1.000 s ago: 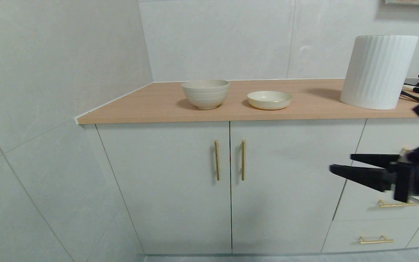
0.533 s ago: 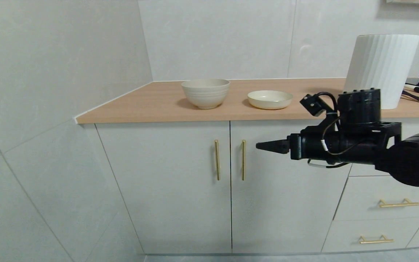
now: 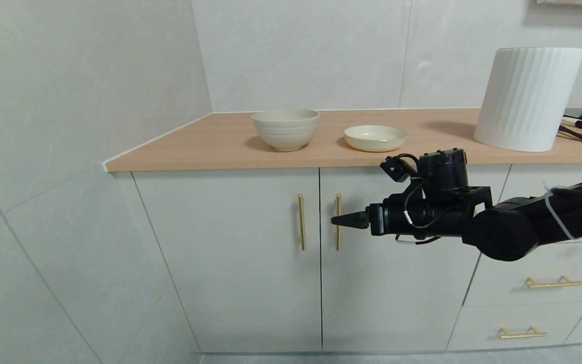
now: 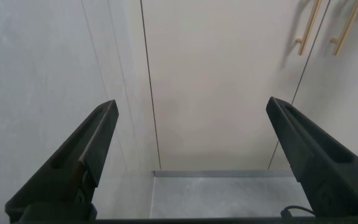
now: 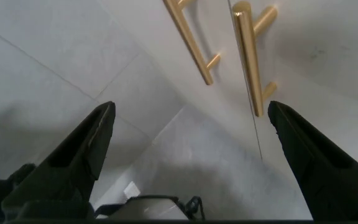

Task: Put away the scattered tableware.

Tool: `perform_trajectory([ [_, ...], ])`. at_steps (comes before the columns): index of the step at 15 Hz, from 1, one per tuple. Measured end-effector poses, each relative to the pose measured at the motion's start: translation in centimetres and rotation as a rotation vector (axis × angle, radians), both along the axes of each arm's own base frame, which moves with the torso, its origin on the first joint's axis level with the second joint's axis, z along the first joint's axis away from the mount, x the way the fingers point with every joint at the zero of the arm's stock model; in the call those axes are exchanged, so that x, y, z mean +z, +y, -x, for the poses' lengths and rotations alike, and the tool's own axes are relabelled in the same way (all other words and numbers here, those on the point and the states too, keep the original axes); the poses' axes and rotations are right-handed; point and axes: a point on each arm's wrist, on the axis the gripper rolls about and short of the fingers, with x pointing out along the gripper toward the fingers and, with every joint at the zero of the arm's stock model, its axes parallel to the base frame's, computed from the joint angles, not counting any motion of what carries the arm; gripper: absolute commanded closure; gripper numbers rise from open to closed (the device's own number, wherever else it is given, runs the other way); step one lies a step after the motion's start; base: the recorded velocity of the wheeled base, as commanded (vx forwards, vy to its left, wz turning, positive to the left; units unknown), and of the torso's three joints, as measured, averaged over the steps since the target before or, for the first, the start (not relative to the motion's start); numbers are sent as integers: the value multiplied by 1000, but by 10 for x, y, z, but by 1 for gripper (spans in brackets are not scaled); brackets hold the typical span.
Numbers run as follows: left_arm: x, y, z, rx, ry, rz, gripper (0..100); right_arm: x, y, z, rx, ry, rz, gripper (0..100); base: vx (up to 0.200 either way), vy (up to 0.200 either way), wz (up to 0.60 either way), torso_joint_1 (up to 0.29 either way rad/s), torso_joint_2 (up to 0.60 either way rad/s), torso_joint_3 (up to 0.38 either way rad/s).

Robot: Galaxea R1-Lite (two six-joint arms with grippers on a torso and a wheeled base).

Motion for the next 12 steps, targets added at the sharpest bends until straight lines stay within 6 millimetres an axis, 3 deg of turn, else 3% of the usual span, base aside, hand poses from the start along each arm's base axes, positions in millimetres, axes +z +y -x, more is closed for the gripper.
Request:
perform_trajectory([
  [5, 0, 0, 0, 0, 0, 0, 0, -15, 18, -15, -20, -26, -102, 0, 0, 0, 0, 0, 0, 0],
  [12, 0, 0, 0, 0, 0, 0, 0, -38, 28, -28, -56, -3, -85, 0, 0, 0, 0, 0, 0, 0],
])
